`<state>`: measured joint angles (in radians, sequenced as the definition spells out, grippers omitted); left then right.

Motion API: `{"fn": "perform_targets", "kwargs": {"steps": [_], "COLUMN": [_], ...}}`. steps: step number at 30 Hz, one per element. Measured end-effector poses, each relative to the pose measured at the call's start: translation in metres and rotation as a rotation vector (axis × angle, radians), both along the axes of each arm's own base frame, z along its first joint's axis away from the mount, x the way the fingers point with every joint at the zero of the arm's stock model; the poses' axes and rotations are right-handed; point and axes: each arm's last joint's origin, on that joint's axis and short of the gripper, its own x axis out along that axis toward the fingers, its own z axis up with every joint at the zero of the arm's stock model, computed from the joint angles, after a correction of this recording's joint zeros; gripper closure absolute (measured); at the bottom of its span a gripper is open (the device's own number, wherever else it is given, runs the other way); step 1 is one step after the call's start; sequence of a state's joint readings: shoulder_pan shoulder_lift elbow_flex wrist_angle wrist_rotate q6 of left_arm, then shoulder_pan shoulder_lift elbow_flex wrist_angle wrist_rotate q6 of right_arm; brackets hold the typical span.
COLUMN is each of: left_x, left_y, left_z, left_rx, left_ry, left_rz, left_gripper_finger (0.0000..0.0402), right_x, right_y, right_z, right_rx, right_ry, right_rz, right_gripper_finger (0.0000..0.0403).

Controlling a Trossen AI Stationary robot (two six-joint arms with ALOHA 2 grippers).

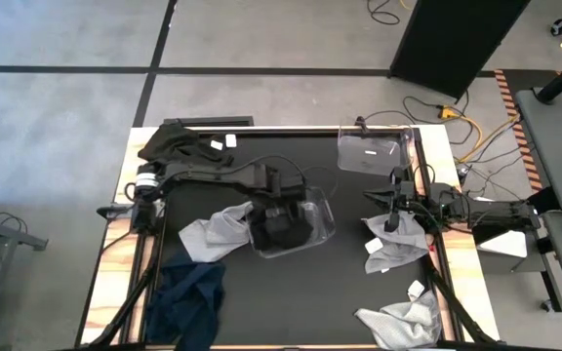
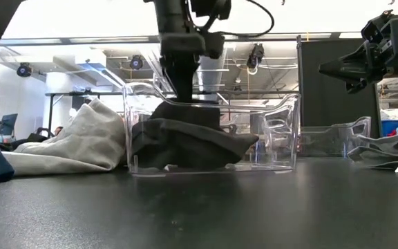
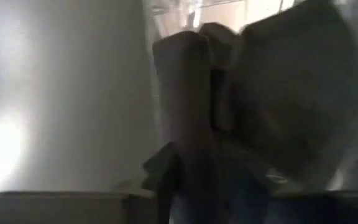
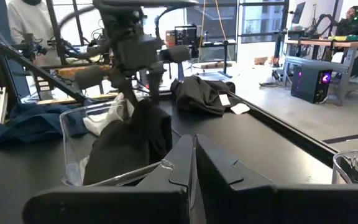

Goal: Sort towels by color in basket
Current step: Put the bottom black towel into the bottom transparent bin

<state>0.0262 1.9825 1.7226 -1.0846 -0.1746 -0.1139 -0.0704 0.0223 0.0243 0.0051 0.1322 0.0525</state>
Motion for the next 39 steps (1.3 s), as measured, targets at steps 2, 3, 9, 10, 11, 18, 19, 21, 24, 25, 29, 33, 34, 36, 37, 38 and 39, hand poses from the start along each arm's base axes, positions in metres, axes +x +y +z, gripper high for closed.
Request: {"fn": "perform_targets", "kwargs": {"steps": [2,3,9,10,11,18,19,21,24,25,29,33,34,36,37,38,39], "left_x": [-0.001,-0.001,-0.002,-0.002,-0.003,-0.009,-0.011,-0.013,-0.013,-0.013,-0.015,-0.021,-0.023,-0.027,-0.03,-0.031,-0.032], "left_y": [-0.006,-0.008,-0.023,-0.027,-0.031,-0.07,-0.073,-0.074,-0.061,-0.055,-0.032,-0.021,-0.021,-0.02,-0.02,-0.02,-0.02], "left_z": [0.002,0.003,0.006,0.007,0.008,-0.006,-0.01,-0.022,-0.042,-0.048,-0.059,-0.067,-0.068,-0.069,-0.07,-0.07,-0.071], "left_rx": [-0.001,-0.002,-0.001,-0.001,-0.006,-0.193,-0.208,-0.204,-0.153,-0.12,-0.037,-0.069,-0.077,-0.085,-0.085,-0.085,-0.083], "left_ry": [-0.006,-0.009,-0.027,-0.028,-0.03,-0.001,0.01,0.026,0.015,0.009,0.02,0.067,0.083,0.126,0.154,0.174,0.182], "left_rz": [-0.014,-0.017,-0.056,-0.069,-0.088,-0.276,-0.288,-0.289,-0.235,-0.21,-0.133,-0.154,-0.166,-0.185,-0.198,-0.211,-0.224], "left_gripper_finger": [0.0361,0.038,0.0399,0.04,0.04,0.0401,0.0401,0.0401,0.0401,0.0401,0.0401,0.0401,0.0401,0.0396,0.039,0.0382,0.0373], "right_x": [0.0,0.0,0.0,0.0,0.0,0.0,0.0,0.0,0.0,0.0,0.0,0.0,0.0,0.0,0.0,0.0,0.0], "right_y": [0.0,0.0,0.0,0.0,0.0,0.0,0.0,0.0,0.0,0.0,0.0,0.0,0.0,0.0,0.0,0.0,0.0], "right_z": [0.0,0.0,0.0,0.0,0.0,0.0,0.0,0.0,0.0,0.0,0.0,0.0,0.0,0.0,0.0,0.0,0.0], "right_rx": [0.0,0.0,0.0,0.0,0.0,0.0,0.0,0.0,0.0,0.0,0.0,0.0,0.0,0.0,0.0,0.0,0.0], "right_ry": [0.0,0.0,0.0,0.0,0.0,0.0,0.0,0.0,0.0,0.0,0.0,0.0,0.0,0.0,0.0,0.0,0.0], "right_rz": [0.0,0.0,0.0,0.0,0.0,0.0,0.0,0.0,0.0,0.0,0.0,0.0,0.0,0.0,0.0,0.0,0.0], "right_gripper_finger": [0.039,0.039,0.039,0.039,0.039,0.039,0.039,0.039,0.039,0.039,0.039,0.039,0.039,0.039,0.039,0.039,0.039]}}
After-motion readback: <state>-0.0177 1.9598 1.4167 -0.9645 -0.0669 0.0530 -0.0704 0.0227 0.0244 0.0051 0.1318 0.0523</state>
